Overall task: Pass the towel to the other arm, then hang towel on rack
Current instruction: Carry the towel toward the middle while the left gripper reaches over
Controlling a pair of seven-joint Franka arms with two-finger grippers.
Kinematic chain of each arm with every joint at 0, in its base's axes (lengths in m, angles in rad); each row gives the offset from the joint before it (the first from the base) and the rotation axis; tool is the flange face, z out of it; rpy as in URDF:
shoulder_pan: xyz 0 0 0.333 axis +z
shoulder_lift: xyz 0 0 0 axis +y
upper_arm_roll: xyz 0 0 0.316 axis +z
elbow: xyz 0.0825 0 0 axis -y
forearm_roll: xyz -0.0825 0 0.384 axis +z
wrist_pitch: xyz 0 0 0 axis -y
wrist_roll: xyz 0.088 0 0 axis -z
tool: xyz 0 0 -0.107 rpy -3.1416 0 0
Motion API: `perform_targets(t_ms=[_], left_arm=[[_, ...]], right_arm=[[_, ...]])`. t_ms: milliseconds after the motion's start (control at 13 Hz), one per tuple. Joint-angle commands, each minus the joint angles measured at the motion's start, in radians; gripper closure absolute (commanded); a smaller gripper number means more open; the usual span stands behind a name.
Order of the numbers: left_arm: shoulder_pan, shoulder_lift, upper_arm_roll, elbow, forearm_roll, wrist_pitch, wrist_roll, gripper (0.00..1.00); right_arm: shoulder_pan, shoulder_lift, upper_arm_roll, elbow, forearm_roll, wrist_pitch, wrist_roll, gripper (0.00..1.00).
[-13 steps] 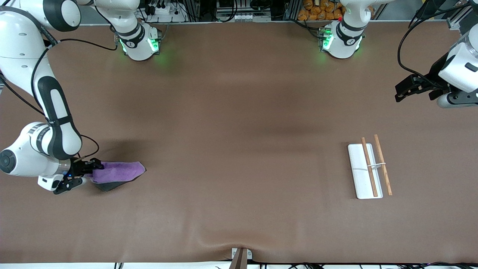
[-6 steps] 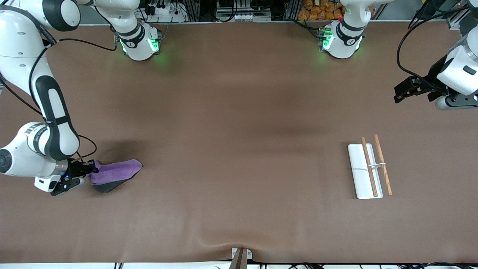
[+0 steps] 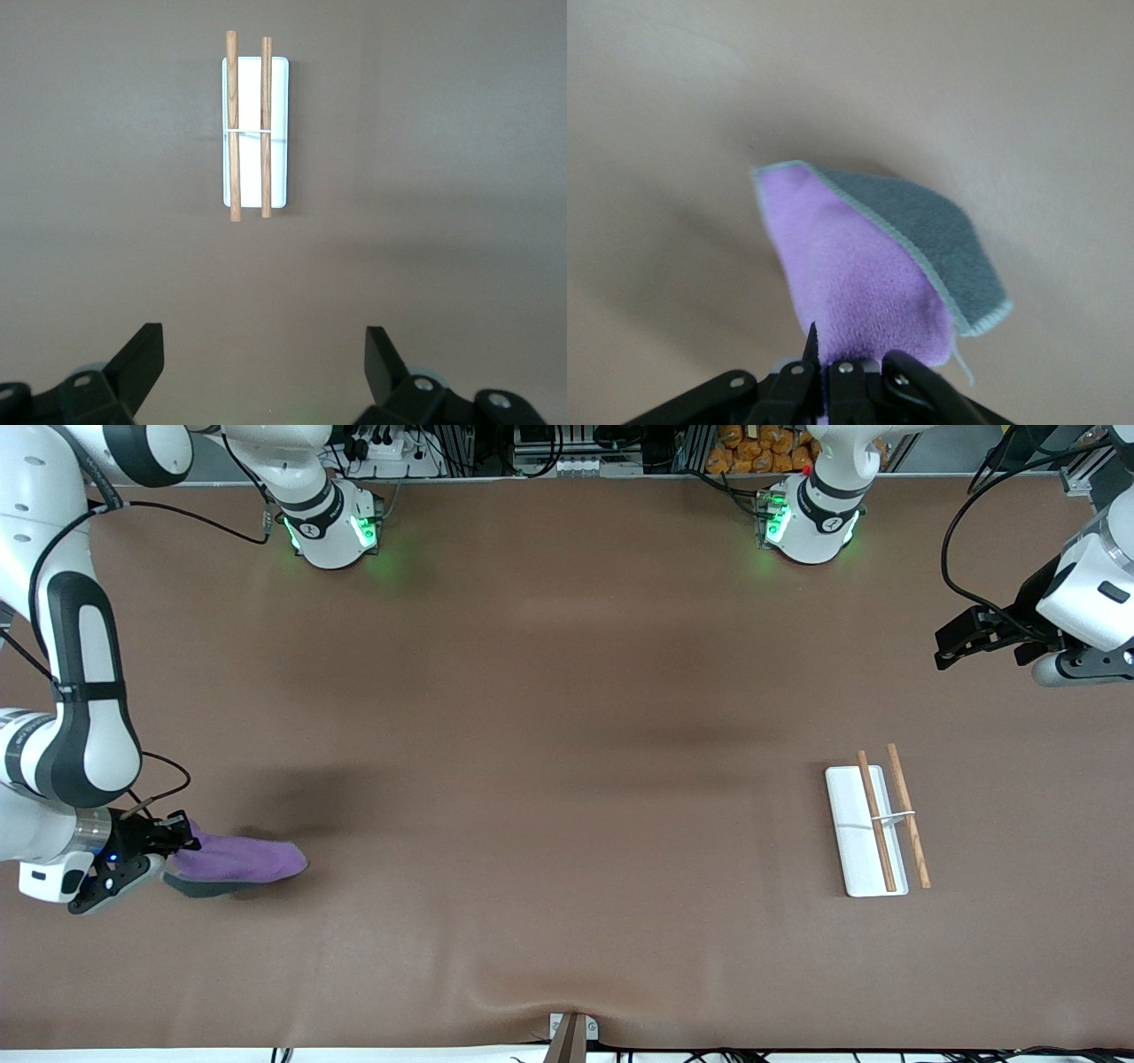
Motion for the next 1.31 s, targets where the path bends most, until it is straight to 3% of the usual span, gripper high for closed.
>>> perform_targets(t_ms=[0, 308, 462, 846, 1231], left_arm=[[0.005, 0.005, -0.002, 0.012, -0.010, -0.015, 0.023, 0.00], [0.008, 0.005, -0.002, 0.012, -0.010, -0.015, 0.023, 0.00], [0.005, 0.005, -0.002, 0.014, -0.010, -0.013, 0.021, 0.00], [0.013, 0.041, 0.000, 0.021, -0.018, 0.011, 0.021, 0.00], [0.015, 0.137, 0.001, 0.021, -0.030, 0.115, 0.013, 0.00]], right_arm=[[0.047, -0.008, 0.005, 0.036, -0.020, -0.050, -0.011, 1.00], [0.143, -0.045, 0.019, 0.128, 0.001, -0.203, 0.051, 1.00], [0.148, -0.050, 0.068, 0.146, 0.079, -0.272, 0.085, 1.00], [0.191, -0.085, 0.260, 0.148, 0.090, -0.239, 0.096, 1.00], [0.415, -0.085, 0.277, 0.148, 0.093, -0.135, 0.271, 1.00]])
